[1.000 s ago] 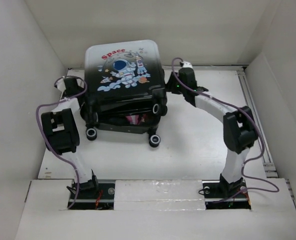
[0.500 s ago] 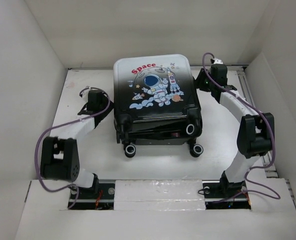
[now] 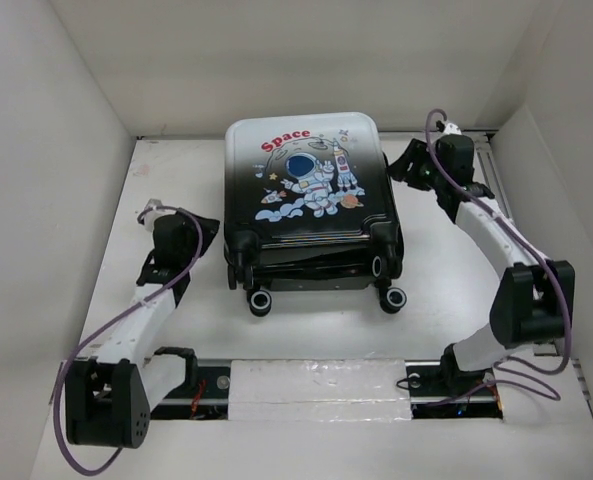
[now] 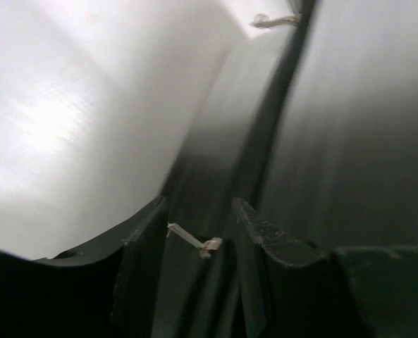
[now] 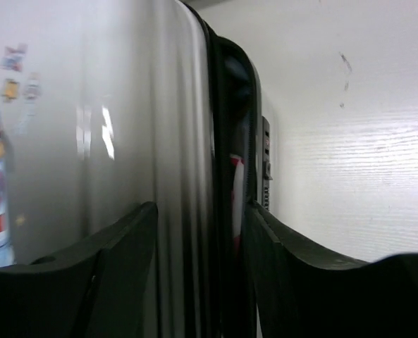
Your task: Pack the luggage
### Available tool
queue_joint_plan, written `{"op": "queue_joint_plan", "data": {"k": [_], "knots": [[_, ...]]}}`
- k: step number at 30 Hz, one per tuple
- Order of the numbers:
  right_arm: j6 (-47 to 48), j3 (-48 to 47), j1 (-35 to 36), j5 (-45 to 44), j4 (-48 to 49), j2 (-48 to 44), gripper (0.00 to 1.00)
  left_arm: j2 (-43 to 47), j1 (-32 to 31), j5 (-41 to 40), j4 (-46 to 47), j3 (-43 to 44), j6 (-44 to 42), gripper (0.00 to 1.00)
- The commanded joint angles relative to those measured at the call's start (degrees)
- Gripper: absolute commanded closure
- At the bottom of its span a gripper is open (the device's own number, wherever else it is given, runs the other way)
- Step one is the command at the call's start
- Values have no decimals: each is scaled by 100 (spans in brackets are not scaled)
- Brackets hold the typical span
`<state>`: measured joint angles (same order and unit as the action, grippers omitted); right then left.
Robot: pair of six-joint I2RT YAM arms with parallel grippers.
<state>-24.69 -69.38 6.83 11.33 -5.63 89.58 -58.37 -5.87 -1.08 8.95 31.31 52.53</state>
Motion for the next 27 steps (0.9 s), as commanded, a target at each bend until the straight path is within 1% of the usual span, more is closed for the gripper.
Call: {"op": "queue_joint_plan", "data": {"k": [1, 2, 3, 4, 5, 6, 8, 9, 10, 11, 12, 15, 16, 17, 19, 22, 23, 25, 26, 27], "knots": [[-238, 179, 73, 545, 317, -555, 39, 177, 479, 581, -103, -326, 722, 64], [-238, 180, 73, 493, 317, -721, 37, 238, 594, 774, -104, -432, 871, 64], [-238, 232, 21, 493, 221, -792, 37, 238, 683, 1037, -104, -555, 960, 66], [-238, 285, 20, 440, 220, -854, 37, 360, 858, 1214, 9, -869, 1056, 66], [-151, 285, 20, 440, 133, -985, 37, 361, 972, 1451, 454, -1081, 1153, 66], [-150, 355, 20, 388, 54, -1039, 37, 448, 1113, 1905, 754, -1536, 1563, 65], [-80, 426, 20, 247, -69, -1117, 37, 388, 1184, 2339, 1614, -1934, 2013, 63], [-19, 522, 72, 194, -183, -1231, 37, 301, 1185, 2480, 2315, -2040, 2207, 60], [34, 592, 142, 46, -184, -1319, 37, 187, 1185, 2699, 2565, -2041, 2348, 59], [34, 775, 213, -34, -184, -1451, 37, -110, 1185, 2858, 2733, -1989, 2428, 57], [121, 856, 300, -104, -184, -1757, 37, -270, 1185, 2990, 2804, -1875, 2428, 57], [332, 988, 792, -298, -184, -2163, 37, -700, 1185, 3386, 2866, -1628, 2489, 57], [472, 988, 941, -368, -315, -2356, 37, -702, 1185, 3456, 3189, -1628, 2603, 57], [535, 988, 1256, -525, -447, -2427, 37, -702, 1185, 3457, 3479, -1759, 2761, 57], [596, 988, 1530, -667, -614, -2541, 37, -624, 1185, 3335, 4251, -2137, 3251, 57], [658, 1172, 1918, -912, -676, -2612, 37, -378, 1185, 3009, 4230, -2208, 3342, 57], [658, 1173, 1979, -1044, -676, -2682, 37, -377, 1185, 2922, 4038, -2130, 3290, 57], [658, 1304, 2094, -1361, -729, -2735, 37, -298, 1245, 2859, 3965, -2042, 3219, 57], [580, 1305, 2094, -1553, -729, -2735, 36, -298, 1246, 2772, 3913, -1937, 3219, 57], [501, 1305, 2094, -1790, -860, -2735, 36, -298, 1246, 2580, 3852, -1840, 3045, 57]]}}
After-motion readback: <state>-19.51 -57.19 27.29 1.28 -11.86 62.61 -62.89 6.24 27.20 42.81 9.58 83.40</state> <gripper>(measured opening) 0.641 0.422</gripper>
